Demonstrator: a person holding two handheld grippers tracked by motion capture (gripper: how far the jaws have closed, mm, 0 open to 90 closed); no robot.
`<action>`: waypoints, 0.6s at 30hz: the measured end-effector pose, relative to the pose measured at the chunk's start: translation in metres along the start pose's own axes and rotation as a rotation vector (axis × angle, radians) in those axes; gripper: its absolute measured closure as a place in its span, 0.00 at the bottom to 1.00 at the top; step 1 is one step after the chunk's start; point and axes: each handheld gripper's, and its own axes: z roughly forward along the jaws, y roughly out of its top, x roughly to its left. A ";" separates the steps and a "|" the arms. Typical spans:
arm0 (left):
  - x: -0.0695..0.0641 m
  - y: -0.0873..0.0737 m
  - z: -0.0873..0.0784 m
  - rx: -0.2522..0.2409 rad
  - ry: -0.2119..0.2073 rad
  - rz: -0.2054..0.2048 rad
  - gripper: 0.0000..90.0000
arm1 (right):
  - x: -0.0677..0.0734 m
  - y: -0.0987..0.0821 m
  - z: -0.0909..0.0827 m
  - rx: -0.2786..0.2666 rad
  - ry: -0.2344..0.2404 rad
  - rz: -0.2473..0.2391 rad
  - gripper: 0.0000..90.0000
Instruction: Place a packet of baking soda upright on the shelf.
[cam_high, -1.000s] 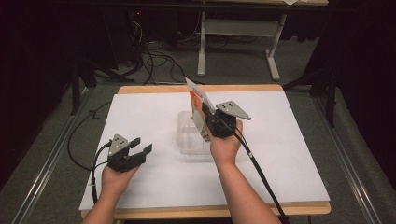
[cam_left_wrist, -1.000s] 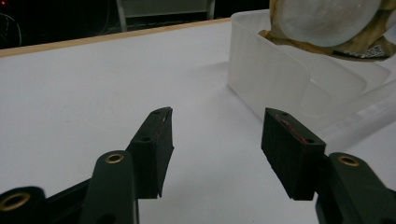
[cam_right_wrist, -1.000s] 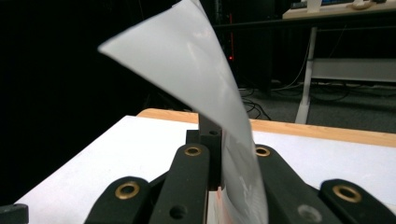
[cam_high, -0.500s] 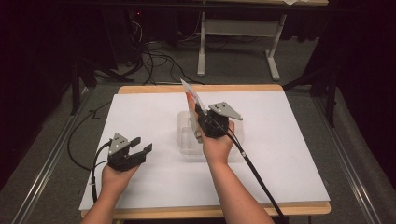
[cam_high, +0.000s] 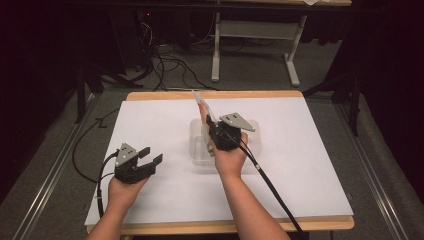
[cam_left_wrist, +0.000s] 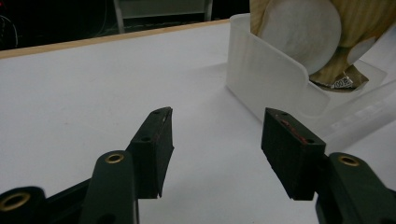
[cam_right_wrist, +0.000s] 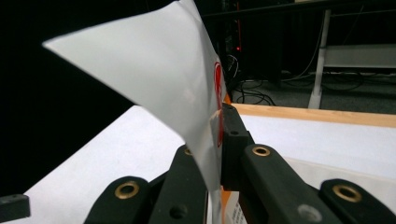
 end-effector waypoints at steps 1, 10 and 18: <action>0.000 0.000 0.000 0.000 -0.001 0.002 0.49 | -0.002 -0.002 0.000 -0.002 0.001 0.001 1.00; 0.000 0.000 0.001 0.008 -0.002 0.002 0.49 | -0.005 -0.012 -0.001 -0.002 0.009 -0.001 1.00; 0.000 0.000 0.001 0.009 -0.005 0.004 0.49 | -0.008 -0.021 -0.004 0.000 0.004 -0.008 1.00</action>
